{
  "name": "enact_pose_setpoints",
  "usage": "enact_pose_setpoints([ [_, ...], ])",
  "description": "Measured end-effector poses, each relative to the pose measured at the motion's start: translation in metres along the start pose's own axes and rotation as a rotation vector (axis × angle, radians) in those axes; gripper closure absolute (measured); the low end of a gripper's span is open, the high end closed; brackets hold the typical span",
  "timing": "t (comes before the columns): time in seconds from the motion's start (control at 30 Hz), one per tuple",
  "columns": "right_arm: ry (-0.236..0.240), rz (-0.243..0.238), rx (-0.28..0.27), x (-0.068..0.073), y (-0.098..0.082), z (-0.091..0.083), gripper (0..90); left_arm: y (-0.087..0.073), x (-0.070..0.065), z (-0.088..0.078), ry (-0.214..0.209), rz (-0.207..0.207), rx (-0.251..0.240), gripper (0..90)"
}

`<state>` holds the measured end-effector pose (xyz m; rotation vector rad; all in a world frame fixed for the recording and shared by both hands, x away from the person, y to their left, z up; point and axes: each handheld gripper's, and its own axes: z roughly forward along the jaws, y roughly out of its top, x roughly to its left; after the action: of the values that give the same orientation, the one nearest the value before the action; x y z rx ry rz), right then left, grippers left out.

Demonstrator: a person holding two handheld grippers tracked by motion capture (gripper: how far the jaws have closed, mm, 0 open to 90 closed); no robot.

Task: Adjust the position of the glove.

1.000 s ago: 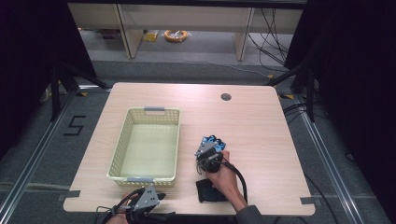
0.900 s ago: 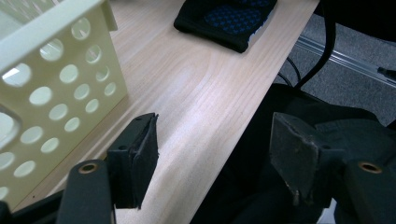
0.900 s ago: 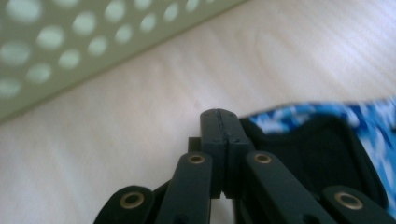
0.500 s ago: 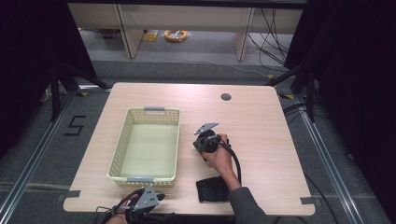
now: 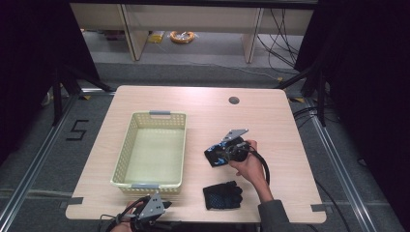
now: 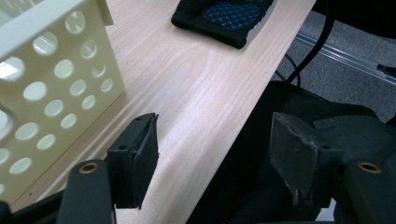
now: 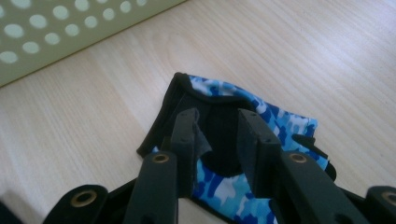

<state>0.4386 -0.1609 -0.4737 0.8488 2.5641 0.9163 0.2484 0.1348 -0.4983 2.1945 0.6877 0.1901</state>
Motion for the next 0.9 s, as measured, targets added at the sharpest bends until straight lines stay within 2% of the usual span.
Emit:
enact_pose_setpoints([
  [0.03, -0.001, -0.008, -0.011, 0.001, -0.002, 0.002, 68.1, 0.0, 0.0, 0.0, 0.001, 0.003, -0.001, 32.2],
  [0.07, -0.001, -0.019, -0.005, 0.0, -0.004, 0.002, 68.0, 0.0, 0.001, 0.0, 0.005, 0.032, 0.0, 32.2],
  [0.13, -0.012, -0.01, 0.037, 0.0, -0.007, 0.0, 68.9, 0.0, 0.0, 0.0, 0.004, 0.002, -0.001, 32.2],
  [0.17, -0.014, -0.026, 0.047, -0.001, -0.008, -0.001, 69.1, 0.0, 0.0, 0.0, 0.003, 0.001, -0.001, 32.2],
  [0.2, -0.016, 0.023, 0.063, 0.001, -0.009, -0.002, 69.0, 0.0, 0.0, 0.0, 0.002, 0.001, -0.002, 32.2],
  [0.23, -0.003, 0.019, 0.047, -0.001, -0.011, 0.0, 68.9, 0.0, 0.0, 0.0, 0.004, 0.003, -0.001, 32.2],
  [0.27, 0.003, 0.003, 0.051, -0.001, -0.012, -0.001, 68.7, 0.0, 0.002, -0.001, 0.004, 0.044, 0.01, 32.1],
  [0.3, 0.001, 0.007, 0.051, -0.001, -0.013, -0.001, 67.4, 0.0, 0.002, -0.001, 0.007, 0.04, 0.01, 32.1],
  [0.33, 0.019, -0.004, 0.046, 0.0, -0.013, 0.002, 65.0, 0.0, 0.003, -0.001, 0.007, 0.043, 0.014, 32.1],
  [0.4, 0.029, -0.01, 0.052, 0.001, -0.014, 0.006, 63.6, -0.001, -0.001, 0.001, 0.002, -0.005, -0.002, 32.1],
  [0.43, 0.029, -0.01, 0.052, 0.001, -0.014, 0.006, 63.6, -0.001, -0.001, 0.001, 0.005, 0.001, 0.001, 32.1],
  [0.47, 0.028, -0.022, 0.057, 0.0, -0.013, 0.008, 63.6, -0.001, 0.0, 0.001, -0.017, 0.008, 0.014, 32.1],
  [0.53, 0.072, -0.046, 0.083, 0.002, -0.014, 0.017, 60.0, -0.001, 0.001, 0.001, 0.001, 0.016, 0.019, 32.1],
  [0.63, 0.06, -0.03, 0.083, 0.003, -0.016, 0.018, 60.6, -0.001, 0.001, 0.001, 0.004, 0.017, 0.022, 32.1],
  [0.7, 0.074, -0.037, 0.062, 0.001, -0.018, 0.018, 64.2, -0.001, 0.001, 0.002, 0.0, 0.011, 0.021, 32.0],
  [0.77, 0.086, -0.022, 0.049, 0.0, -0.02, 0.017, 75.0, -0.001, 0.0, 0.002, -0.007, 0.009, 0.02, 32.1],
  [0.8, 0.086, -0.022, 0.049, 0.0, -0.02, 0.017, 75.0, -0.001, 0.0, 0.002, -0.007, 0.009, 0.02, 32.0],
  [0.83, 0.108, -0.02, 0.058, 0.0, -0.02, 0.015, 82.0, -0.001, 0.001, 0.002, -0.003, 0.04, 0.02, 32.0],
  [0.87, 0.116, -0.001, 0.034, -0.001, -0.022, 0.017, 85.5, 0.0, 0.002, 0.001, -0.001, 0.051, 0.029, 32.1],
  [0.9, 0.127, 0.024, 0.016, -0.002, -0.023, 0.017, 88.7, -0.001, 0.001, 0.002, -0.006, 0.037, 0.019, 32.1],
])
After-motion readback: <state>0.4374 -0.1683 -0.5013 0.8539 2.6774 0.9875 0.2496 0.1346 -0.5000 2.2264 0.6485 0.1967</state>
